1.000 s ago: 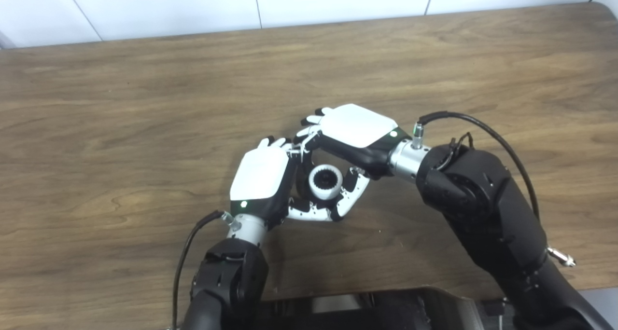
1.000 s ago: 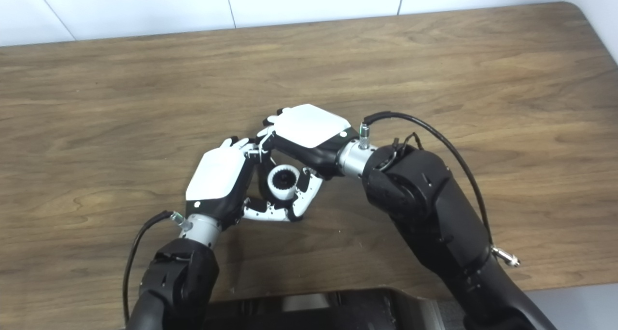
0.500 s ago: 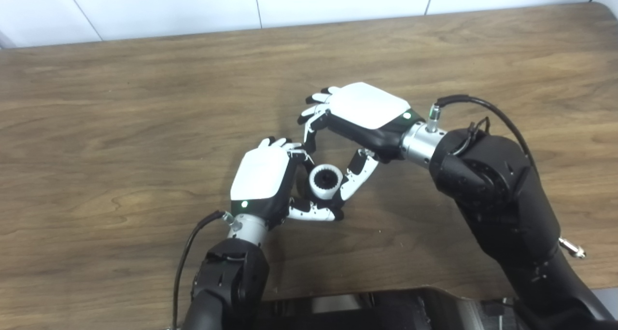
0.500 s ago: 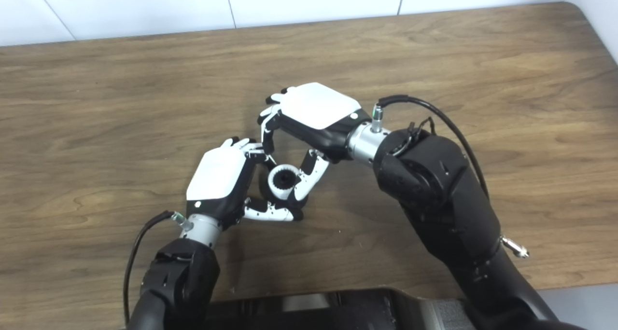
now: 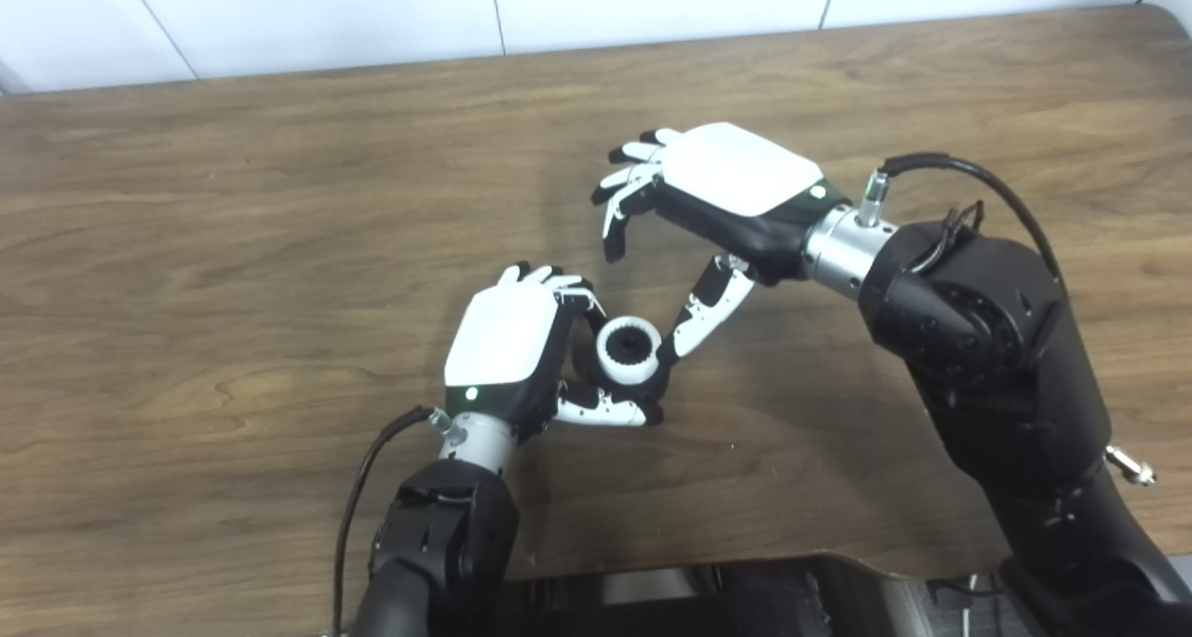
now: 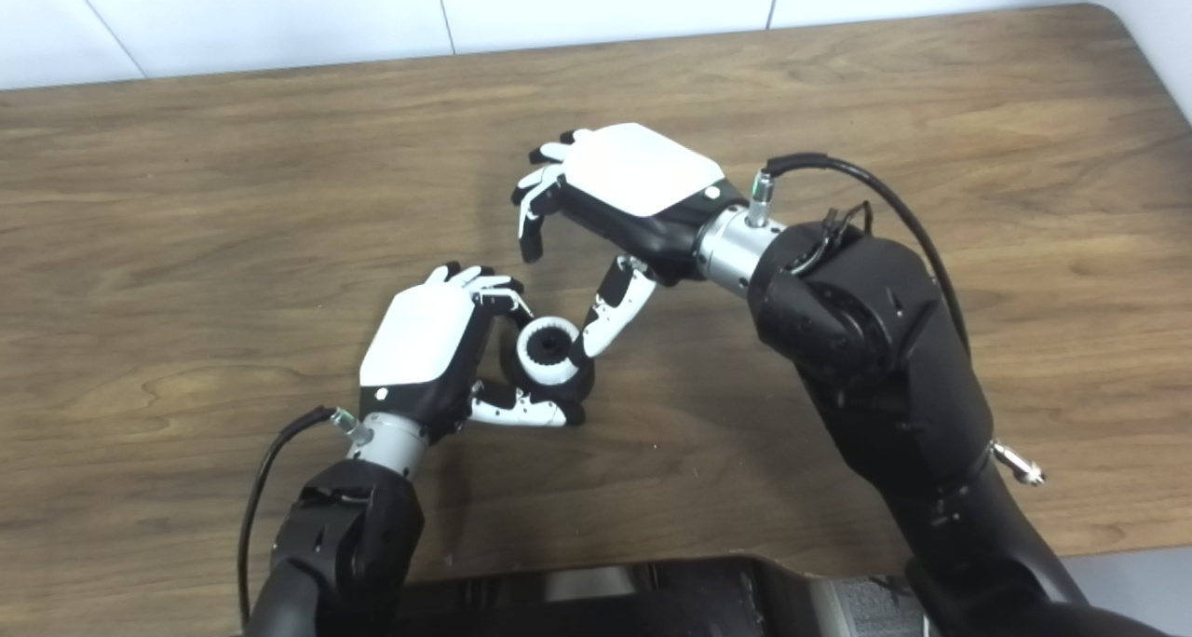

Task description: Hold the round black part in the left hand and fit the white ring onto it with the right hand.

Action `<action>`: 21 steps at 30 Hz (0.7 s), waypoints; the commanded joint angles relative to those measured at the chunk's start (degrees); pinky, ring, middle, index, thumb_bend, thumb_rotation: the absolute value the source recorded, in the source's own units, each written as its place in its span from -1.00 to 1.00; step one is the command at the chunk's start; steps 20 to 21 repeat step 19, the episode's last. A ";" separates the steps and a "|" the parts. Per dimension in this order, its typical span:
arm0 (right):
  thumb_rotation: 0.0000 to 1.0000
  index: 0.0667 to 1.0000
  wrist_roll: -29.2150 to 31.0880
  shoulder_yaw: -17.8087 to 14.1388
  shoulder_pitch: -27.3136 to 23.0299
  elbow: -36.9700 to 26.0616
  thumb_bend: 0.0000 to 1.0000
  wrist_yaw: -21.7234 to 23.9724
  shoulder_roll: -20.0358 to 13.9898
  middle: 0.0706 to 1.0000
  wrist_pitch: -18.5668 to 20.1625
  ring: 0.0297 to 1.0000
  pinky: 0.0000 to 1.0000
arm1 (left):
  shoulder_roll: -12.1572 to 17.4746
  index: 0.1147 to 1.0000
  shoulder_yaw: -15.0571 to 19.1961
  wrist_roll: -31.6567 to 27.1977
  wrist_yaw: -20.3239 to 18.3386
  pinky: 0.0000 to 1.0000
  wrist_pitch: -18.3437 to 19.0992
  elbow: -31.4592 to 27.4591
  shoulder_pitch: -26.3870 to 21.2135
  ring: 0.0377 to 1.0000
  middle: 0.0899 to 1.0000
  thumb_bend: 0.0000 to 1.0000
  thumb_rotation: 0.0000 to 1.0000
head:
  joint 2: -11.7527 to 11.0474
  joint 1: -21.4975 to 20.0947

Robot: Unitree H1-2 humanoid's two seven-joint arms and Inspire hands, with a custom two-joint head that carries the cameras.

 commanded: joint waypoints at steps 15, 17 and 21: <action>-0.37 0.16 -1.12 -0.74 -2.25 -0.72 1.00 -1.51 -0.22 0.66 -0.13 0.87 0.95 | 0.77 0.67 -0.76 2.55 -2.59 0.90 -0.97 1.12 -0.80 0.80 0.67 0.69 -0.45 | -0.07 -0.15; -0.37 0.15 -0.97 -0.89 -2.14 -0.56 1.00 -1.99 -0.27 0.65 -0.38 0.87 0.95 | 0.74 0.74 -0.57 2.26 -2.78 0.88 -1.02 0.97 -0.90 0.79 0.69 0.77 -0.38 | -0.07 -0.15; -0.36 0.15 -1.01 -0.90 -2.09 -0.50 1.00 -2.05 -0.23 0.65 -0.32 0.87 0.94 | 0.70 0.78 -0.35 2.00 -3.04 0.87 -0.97 0.83 -0.94 0.79 0.70 0.82 -0.35 | -0.16 -0.11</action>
